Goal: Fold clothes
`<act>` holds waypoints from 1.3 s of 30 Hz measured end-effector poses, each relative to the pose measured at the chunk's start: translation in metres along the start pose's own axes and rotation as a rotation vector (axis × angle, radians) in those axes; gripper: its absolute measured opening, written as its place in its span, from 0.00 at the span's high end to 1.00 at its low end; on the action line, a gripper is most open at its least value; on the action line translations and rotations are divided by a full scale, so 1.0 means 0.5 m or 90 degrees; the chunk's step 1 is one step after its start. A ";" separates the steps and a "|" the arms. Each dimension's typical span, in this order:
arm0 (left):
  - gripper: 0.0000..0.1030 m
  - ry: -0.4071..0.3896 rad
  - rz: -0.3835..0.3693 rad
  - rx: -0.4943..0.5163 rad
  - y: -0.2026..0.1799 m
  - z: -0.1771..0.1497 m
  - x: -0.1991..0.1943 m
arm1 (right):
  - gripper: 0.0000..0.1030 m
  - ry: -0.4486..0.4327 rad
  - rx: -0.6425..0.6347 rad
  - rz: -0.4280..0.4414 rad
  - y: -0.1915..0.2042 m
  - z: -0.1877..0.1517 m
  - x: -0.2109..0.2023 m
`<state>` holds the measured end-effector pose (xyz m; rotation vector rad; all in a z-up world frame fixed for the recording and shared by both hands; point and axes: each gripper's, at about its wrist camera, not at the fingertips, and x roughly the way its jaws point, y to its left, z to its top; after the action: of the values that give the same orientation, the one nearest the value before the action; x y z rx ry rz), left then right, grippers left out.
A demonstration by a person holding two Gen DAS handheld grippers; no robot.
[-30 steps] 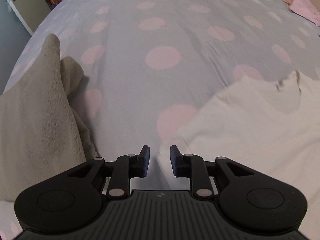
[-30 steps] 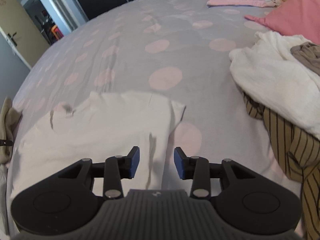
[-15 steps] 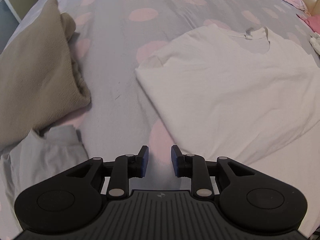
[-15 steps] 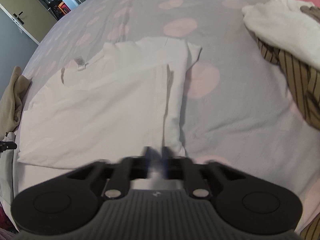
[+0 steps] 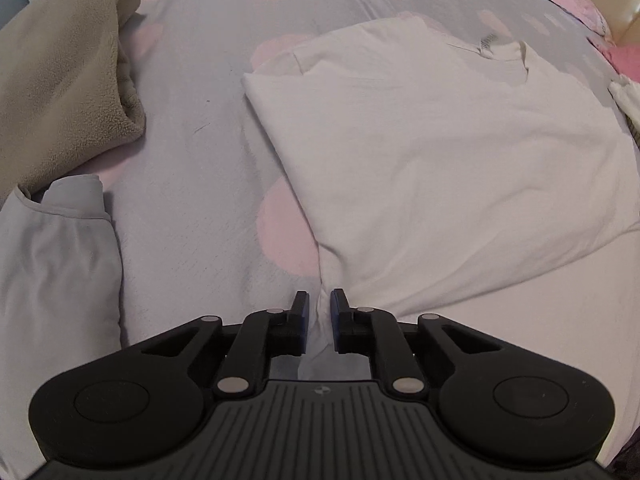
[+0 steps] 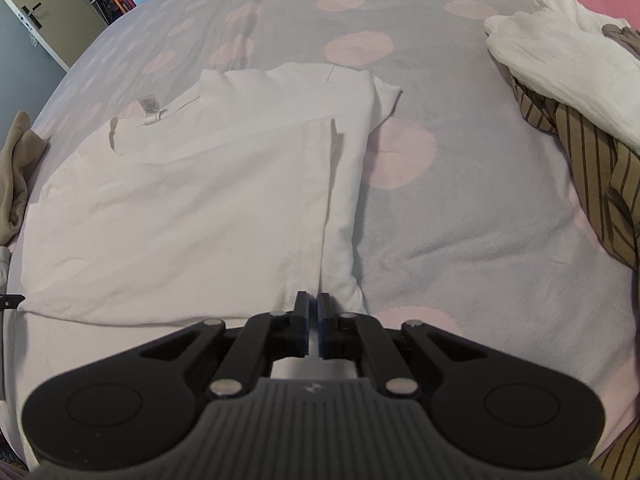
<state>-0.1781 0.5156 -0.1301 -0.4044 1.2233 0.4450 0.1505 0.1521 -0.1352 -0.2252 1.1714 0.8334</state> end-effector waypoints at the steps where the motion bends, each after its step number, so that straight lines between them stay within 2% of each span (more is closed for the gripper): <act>1: 0.90 -0.002 0.005 0.008 -0.003 -0.003 -0.002 | 0.97 0.000 -0.003 -0.003 0.000 0.000 -0.001; 5: 0.90 -0.010 0.035 0.033 -0.012 -0.011 -0.015 | 1.00 0.000 -0.020 -0.023 0.001 -0.003 -0.011; 8: 0.91 -0.008 0.102 0.051 -0.010 -0.016 -0.020 | 1.00 -0.003 -0.023 -0.027 -0.001 -0.007 -0.022; 14: 0.91 -0.033 0.096 0.047 -0.003 -0.031 -0.051 | 0.98 -0.023 -0.039 -0.059 -0.003 -0.013 -0.059; 15: 0.91 -0.038 0.088 0.048 -0.007 -0.034 -0.056 | 0.95 -0.028 -0.032 -0.050 -0.006 -0.014 -0.067; 19: 0.90 -0.040 0.065 0.071 -0.024 -0.051 -0.070 | 0.94 -0.044 -0.046 -0.017 0.004 -0.026 -0.097; 24: 0.88 -0.048 0.045 0.085 -0.043 -0.089 -0.091 | 0.94 -0.047 -0.131 0.001 0.047 -0.058 -0.126; 29: 0.88 -0.076 0.026 0.132 -0.082 -0.137 -0.120 | 0.93 -0.046 -0.237 0.018 0.091 -0.109 -0.155; 35: 0.83 -0.101 0.004 0.217 -0.143 -0.209 -0.143 | 0.85 -0.024 -0.355 0.040 0.138 -0.186 -0.178; 39: 0.82 -0.109 0.003 0.287 -0.178 -0.266 -0.157 | 0.84 -0.006 -0.465 0.061 0.179 -0.265 -0.186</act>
<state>-0.2589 0.3623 -0.0884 0.0226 1.1179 0.1931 -0.0184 0.0966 -0.0843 -0.7639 0.8305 1.3252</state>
